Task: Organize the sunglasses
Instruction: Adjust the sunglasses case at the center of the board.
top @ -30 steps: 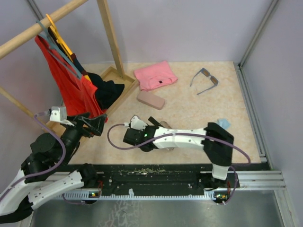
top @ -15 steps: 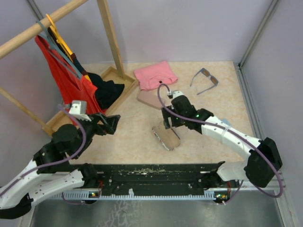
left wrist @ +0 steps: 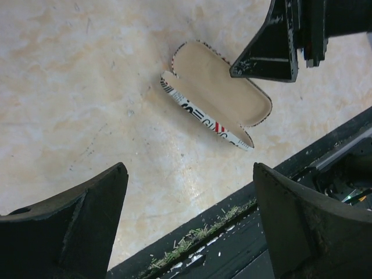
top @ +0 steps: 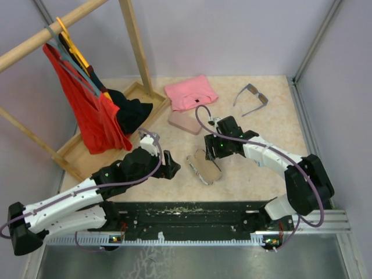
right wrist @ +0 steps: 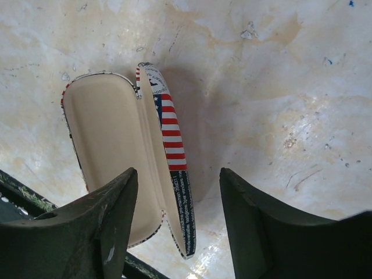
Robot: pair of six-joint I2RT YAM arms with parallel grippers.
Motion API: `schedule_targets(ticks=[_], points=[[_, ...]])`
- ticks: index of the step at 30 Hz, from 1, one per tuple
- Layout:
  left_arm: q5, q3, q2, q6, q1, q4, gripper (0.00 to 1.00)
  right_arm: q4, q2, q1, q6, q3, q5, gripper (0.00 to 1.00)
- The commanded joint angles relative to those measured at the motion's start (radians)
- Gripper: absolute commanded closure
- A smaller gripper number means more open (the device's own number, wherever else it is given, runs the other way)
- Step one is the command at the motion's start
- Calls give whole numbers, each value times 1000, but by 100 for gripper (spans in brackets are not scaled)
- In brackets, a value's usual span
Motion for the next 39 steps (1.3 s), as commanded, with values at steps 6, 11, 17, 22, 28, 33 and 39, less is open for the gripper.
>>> schedule_targets(ticks=[6,11,17,22,28,33,39], points=[[67,-47,35,-25,-2,119,11,87,61,-8,-5,-15,-28,48],[50,-54,14,-12,-2,115,11,88,104,-8,7,-8,-23,55],[38,-77,-17,-13,-2,112,12,115,64,-8,97,-38,-12,77],[41,-95,-18,-18,-2,121,12,131,-51,-6,284,-93,109,81],[61,-109,5,-24,-2,151,12,215,-186,14,575,-196,216,80],[72,-114,29,-33,-2,156,12,297,-221,76,781,-274,298,75],[79,-134,41,-49,-3,157,13,372,-242,159,974,-337,369,62]])
